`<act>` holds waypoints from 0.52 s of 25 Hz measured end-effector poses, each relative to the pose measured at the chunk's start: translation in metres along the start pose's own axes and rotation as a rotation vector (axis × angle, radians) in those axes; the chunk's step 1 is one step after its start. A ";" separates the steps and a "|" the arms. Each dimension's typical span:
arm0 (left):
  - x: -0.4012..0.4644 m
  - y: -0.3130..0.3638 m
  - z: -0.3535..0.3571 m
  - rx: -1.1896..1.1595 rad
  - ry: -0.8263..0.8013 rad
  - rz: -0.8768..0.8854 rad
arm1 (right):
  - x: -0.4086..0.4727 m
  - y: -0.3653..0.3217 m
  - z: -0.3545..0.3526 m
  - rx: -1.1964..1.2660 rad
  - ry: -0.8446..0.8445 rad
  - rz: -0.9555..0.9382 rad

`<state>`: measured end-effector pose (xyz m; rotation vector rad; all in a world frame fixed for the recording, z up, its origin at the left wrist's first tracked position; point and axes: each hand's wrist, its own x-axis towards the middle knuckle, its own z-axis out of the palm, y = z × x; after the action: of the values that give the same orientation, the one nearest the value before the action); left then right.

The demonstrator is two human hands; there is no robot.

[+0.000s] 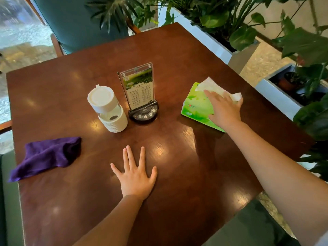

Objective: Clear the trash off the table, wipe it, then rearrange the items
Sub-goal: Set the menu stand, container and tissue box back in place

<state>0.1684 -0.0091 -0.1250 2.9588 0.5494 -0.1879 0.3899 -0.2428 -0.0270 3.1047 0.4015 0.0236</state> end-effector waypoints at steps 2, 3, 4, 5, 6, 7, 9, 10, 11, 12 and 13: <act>0.000 0.000 0.000 0.000 0.000 0.000 | 0.009 -0.010 0.003 -0.007 -0.073 -0.024; 0.000 0.000 0.000 -0.001 0.002 0.000 | 0.013 -0.011 0.004 -0.007 -0.092 -0.065; 0.000 0.000 0.001 -0.002 0.004 0.000 | 0.017 -0.010 0.004 -0.014 -0.097 -0.113; 0.000 0.000 0.001 -0.004 0.007 0.001 | 0.022 -0.008 0.003 -0.023 -0.096 -0.164; -0.001 0.000 0.001 -0.006 0.008 0.004 | 0.028 -0.007 0.002 -0.026 -0.095 -0.214; -0.001 0.000 0.001 -0.009 0.012 0.008 | 0.034 -0.006 0.001 -0.025 -0.095 -0.260; -0.001 0.000 0.001 -0.016 0.020 0.011 | 0.046 -0.010 0.002 -0.034 -0.080 -0.340; 0.000 0.000 0.001 -0.017 0.022 0.011 | 0.051 -0.013 0.002 -0.045 -0.068 -0.370; 0.000 0.000 0.000 -0.015 0.024 0.012 | 0.055 -0.017 0.003 -0.046 -0.057 -0.397; 0.000 0.001 0.000 -0.016 0.024 0.013 | 0.059 -0.020 0.003 -0.041 -0.052 -0.426; 0.000 0.000 0.000 -0.014 0.024 0.014 | 0.062 -0.023 0.003 -0.038 -0.049 -0.460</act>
<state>0.1682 -0.0096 -0.1246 2.9542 0.5310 -0.1471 0.4439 -0.2047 -0.0298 2.8872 1.0820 -0.0484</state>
